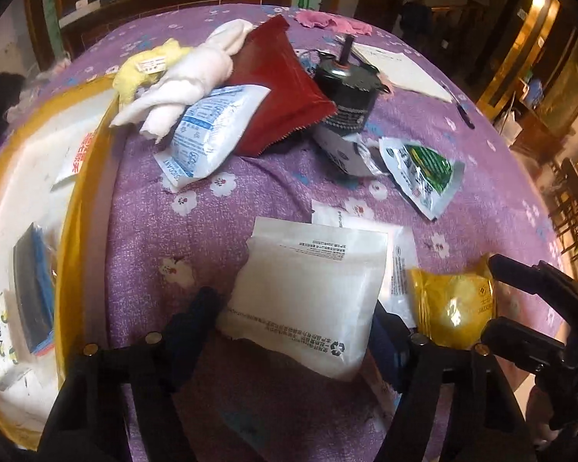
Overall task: Organize soft objects
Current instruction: 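Grasp the yellow cracker packet with the right tool, then place the cracker packet in the tray with the right tool while the left places a white packet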
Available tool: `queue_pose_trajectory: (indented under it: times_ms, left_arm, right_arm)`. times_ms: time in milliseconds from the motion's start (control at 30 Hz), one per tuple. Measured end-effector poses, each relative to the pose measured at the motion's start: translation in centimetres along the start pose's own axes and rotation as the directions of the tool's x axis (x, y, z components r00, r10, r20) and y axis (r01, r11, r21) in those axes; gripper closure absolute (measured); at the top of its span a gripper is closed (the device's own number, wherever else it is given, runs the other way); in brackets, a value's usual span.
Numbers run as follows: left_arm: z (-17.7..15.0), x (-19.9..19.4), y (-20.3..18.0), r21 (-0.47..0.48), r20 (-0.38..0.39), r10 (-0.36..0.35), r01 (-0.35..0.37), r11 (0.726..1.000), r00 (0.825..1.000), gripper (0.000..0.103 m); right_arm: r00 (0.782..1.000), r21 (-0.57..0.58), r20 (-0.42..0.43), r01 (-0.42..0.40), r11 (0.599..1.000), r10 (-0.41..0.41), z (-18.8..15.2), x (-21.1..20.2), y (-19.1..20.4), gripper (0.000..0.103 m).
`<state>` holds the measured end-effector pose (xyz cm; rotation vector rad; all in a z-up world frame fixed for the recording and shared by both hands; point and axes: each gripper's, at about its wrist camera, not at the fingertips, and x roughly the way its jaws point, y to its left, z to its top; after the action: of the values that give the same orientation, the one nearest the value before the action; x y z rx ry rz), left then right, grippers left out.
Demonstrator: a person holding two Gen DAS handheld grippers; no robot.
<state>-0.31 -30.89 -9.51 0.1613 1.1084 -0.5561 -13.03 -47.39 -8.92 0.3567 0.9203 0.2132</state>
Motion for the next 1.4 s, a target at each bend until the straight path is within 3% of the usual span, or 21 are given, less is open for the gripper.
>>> queue_pose_trajectory:
  times_ms: [200, 367, 400, 433, 467, 600, 633, 867, 933, 1067, 1200, 1333, 1400]
  left_arm:
    - [-0.6, -0.8, 0.7, -0.049, 0.034, -0.012, 0.014, 0.999, 0.999, 0.034]
    - [-1.0, -1.7, 1.2, -0.093, 0.073, -0.021, 0.028, 0.995, 0.997, 0.043]
    - [-1.0, -2.3, 1.3, -0.095, 0.087, -0.032, 0.04, 0.995, 0.996, 0.05]
    - [-1.0, -2.8, 1.3, -0.089, 0.098, -0.04, 0.049, 0.995, 0.994, 0.058]
    - [-0.9, -3.2, 1.3, -0.079, 0.11, -0.045, 0.053, 0.995, 0.993, 0.06]
    - [-0.8, -3.1, 1.5, -0.078, 0.115, -0.044, 0.053, 0.996, 0.992, 0.064]
    - [-0.8, -3.4, 1.4, -0.076, 0.123, -0.041, 0.051, 0.996, 0.992, 0.069]
    - [-1.0, -5.4, 2.0, -0.098, 0.192, 0.028, -0.009, 0.995, 0.981, 0.089]
    - [-1.0, -6.4, 3.0, -0.147, 0.223, 0.006, 0.028, 0.989, 0.975, 0.097]
    - [-1.3, -8.4, 5.6, -0.246, 0.249, -0.088, 0.151, 0.957, 0.964, 0.097]
    - [-2.5, -12.0, 8.6, -0.306, 0.324, -0.126, 0.23, 0.924, 0.938, 0.097]
    - [-4.0, -16.9, 14.4, -0.403, 0.423, -0.105, 0.29, 0.868, 0.9, 0.097]
    - [-4.2, -18.5, 17.0, -0.433, 0.448, -0.046, 0.261, 0.863, 0.893, 0.097]
  right_arm:
    - [0.996, 0.011, -0.073, 0.06, 0.998, -0.059, -0.3, 2.2, -0.1, 0.024]
    - [0.993, 0.053, -0.037, 0.113, 0.992, -0.111, -1.1, 2.0, 0.4, 0.025]
    - [0.992, 0.062, -0.032, 0.126, 0.99, -0.124, -1.1, 2.0, 0.6, 0.029]
    - [0.989, 0.061, -0.03, 0.145, 0.988, -0.143, -1.0, 2.1, 0.7, 0.04]
    - [0.987, 0.049, -0.028, 0.158, 0.986, -0.157, -1.0, 2.2, 0.9, 0.043]
    - [0.99, 0.043, -0.028, 0.141, 0.989, -0.14, -0.9, 2.1, 0.7, 0.047]
    - [0.99, 0.048, -0.023, 0.138, 0.989, -0.137, -0.9, 1.9, 0.6, 0.047]
    - [0.995, 0.1, 0.044, 0.085, 0.991, -0.09, -0.8, 0.2, 0.4, 0.048]
    - [0.996, 0.117, 0.065, 0.054, 0.992, -0.062, -0.4, -0.2, 0.6, 0.048]
    - [0.991, 0.123, 0.132, -0.05, 0.991, 0.033, 1.3, -1.2, 1.9, 0.048]
    - [0.985, 0.073, 0.139, -0.117, 0.99, 0.106, 3.9, -0.1, 4.9, 0.048]
    - [0.971, 0.031, 0.115, -0.216, 0.976, 0.211, 6.2, 2.1, 8.3, 0.048]
    - [0.969, 0.0, 0.086, -0.234, 0.972, 0.233, 7.4, 3.9, 10.6, 0.048]
